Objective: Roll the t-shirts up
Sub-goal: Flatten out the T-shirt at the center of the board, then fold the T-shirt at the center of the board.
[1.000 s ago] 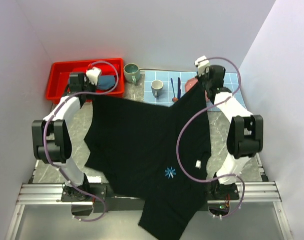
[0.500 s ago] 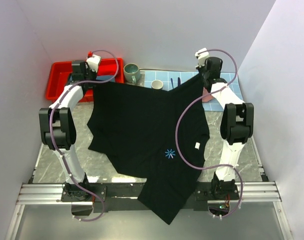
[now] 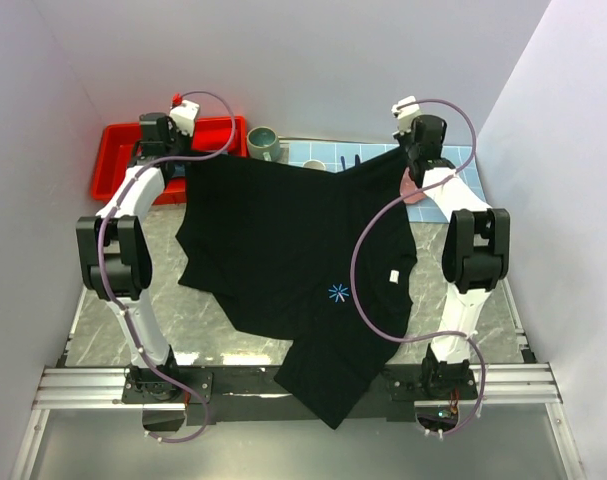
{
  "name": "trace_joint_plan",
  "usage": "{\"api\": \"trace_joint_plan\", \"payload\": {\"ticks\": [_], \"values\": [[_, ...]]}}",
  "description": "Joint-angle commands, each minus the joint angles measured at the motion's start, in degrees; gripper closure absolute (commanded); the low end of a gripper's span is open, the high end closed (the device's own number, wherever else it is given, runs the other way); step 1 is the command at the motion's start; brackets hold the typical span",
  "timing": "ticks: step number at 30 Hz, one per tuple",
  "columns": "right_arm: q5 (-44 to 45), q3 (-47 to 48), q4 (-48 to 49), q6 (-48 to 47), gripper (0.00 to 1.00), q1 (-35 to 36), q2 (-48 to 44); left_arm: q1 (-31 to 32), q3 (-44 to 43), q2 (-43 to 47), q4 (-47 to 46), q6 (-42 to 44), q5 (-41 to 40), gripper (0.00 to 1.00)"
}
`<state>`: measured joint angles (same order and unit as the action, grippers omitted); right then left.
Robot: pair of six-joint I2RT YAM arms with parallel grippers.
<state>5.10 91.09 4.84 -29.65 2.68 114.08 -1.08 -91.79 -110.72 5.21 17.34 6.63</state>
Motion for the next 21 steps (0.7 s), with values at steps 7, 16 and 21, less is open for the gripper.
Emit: {"api": "trace_joint_plan", "payload": {"ticks": [7, 16, 21], "values": [[2.72, -1.35, 2.37, 0.56, 1.0, -0.92, -7.03, -0.41, 4.94, 8.67, -2.31, 0.5, 0.84, 0.99], [2.37, -6.0, 0.7, 1.79, 1.0, -0.83, -13.18, -0.41, 6.88, 11.05, -3.01, 0.32, 0.84, 0.99], [1.75, -10.22, 0.08, 1.44, 1.0, -0.48, -16.17, -0.41, 8.2, 12.27, -2.66, 0.5, 1.28, 0.99]]}}
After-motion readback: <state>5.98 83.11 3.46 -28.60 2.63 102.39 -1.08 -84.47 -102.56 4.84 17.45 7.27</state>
